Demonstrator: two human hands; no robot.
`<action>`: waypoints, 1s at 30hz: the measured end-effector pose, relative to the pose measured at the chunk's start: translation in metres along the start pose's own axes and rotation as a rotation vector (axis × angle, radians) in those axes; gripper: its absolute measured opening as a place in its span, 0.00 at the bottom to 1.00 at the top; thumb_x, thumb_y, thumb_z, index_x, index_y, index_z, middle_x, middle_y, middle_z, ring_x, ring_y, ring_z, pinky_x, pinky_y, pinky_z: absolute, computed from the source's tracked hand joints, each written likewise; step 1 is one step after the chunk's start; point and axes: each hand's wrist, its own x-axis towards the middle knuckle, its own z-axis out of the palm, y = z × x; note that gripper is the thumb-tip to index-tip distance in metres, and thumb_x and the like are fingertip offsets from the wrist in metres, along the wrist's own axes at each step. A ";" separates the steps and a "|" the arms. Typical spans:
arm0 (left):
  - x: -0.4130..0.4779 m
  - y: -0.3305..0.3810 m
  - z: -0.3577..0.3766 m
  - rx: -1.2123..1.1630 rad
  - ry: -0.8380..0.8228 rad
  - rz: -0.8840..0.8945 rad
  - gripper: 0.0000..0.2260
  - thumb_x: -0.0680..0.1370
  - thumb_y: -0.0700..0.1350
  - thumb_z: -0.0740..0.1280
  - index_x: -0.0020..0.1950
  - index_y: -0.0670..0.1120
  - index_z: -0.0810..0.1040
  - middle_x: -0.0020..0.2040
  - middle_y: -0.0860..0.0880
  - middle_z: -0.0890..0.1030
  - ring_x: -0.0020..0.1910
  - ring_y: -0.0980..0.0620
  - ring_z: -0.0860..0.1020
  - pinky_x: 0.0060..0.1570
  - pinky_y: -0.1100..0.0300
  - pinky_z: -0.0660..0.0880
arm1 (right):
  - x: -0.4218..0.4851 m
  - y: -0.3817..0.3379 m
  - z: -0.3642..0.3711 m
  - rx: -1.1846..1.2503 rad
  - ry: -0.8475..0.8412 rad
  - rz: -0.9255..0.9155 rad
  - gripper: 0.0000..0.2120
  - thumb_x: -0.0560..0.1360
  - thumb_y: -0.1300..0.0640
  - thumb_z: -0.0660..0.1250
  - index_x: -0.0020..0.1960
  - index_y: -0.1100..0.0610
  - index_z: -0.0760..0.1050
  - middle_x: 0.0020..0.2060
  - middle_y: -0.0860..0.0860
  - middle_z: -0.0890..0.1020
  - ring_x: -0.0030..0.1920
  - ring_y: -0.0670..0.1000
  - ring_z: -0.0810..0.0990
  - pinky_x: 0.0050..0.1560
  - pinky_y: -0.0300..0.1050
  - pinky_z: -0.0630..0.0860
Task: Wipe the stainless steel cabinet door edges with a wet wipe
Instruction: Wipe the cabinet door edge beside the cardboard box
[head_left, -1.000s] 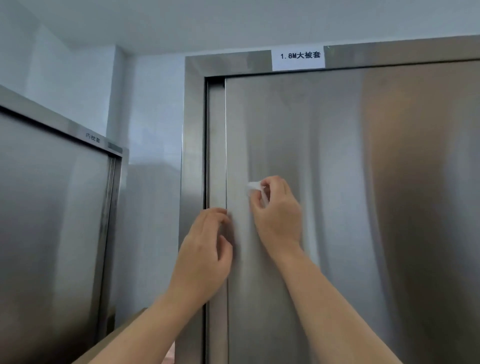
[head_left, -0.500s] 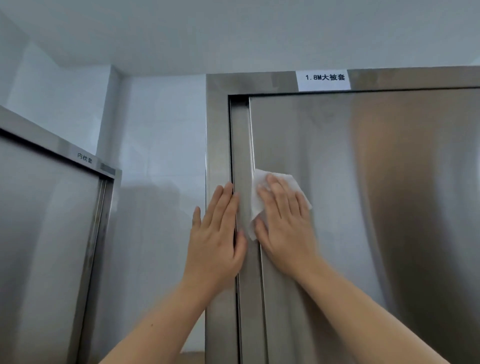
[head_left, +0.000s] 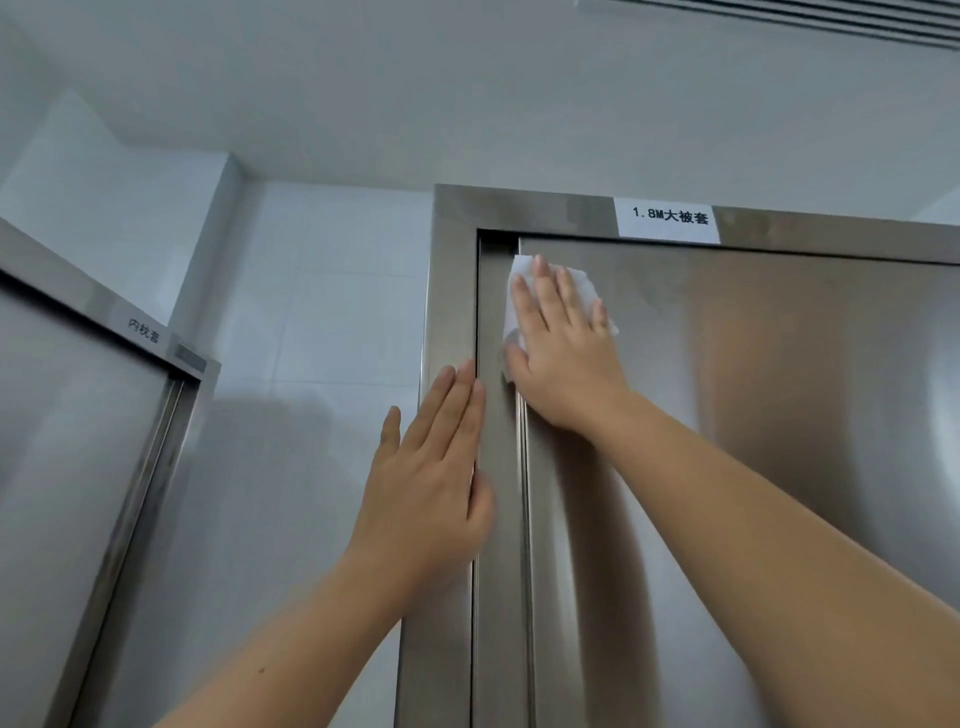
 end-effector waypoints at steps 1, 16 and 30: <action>0.000 0.000 0.000 0.022 0.006 0.006 0.27 0.72 0.43 0.56 0.70 0.36 0.66 0.72 0.42 0.64 0.70 0.40 0.61 0.61 0.36 0.63 | 0.010 0.000 -0.004 0.013 -0.007 0.015 0.29 0.81 0.52 0.49 0.77 0.54 0.40 0.76 0.53 0.38 0.75 0.52 0.38 0.71 0.56 0.39; -0.005 -0.005 0.001 0.005 -0.007 0.011 0.27 0.73 0.47 0.52 0.72 0.39 0.64 0.73 0.44 0.62 0.71 0.41 0.60 0.62 0.38 0.62 | 0.020 -0.001 -0.009 0.029 -0.073 0.077 0.29 0.81 0.50 0.47 0.76 0.54 0.37 0.75 0.52 0.37 0.75 0.52 0.37 0.71 0.61 0.39; -0.009 -0.009 0.008 -0.152 0.013 -0.024 0.27 0.74 0.50 0.52 0.74 0.44 0.59 0.75 0.50 0.58 0.74 0.53 0.54 0.67 0.41 0.62 | -0.002 0.006 -0.005 -0.050 0.032 0.013 0.31 0.79 0.48 0.51 0.77 0.56 0.43 0.76 0.54 0.43 0.75 0.53 0.43 0.71 0.59 0.47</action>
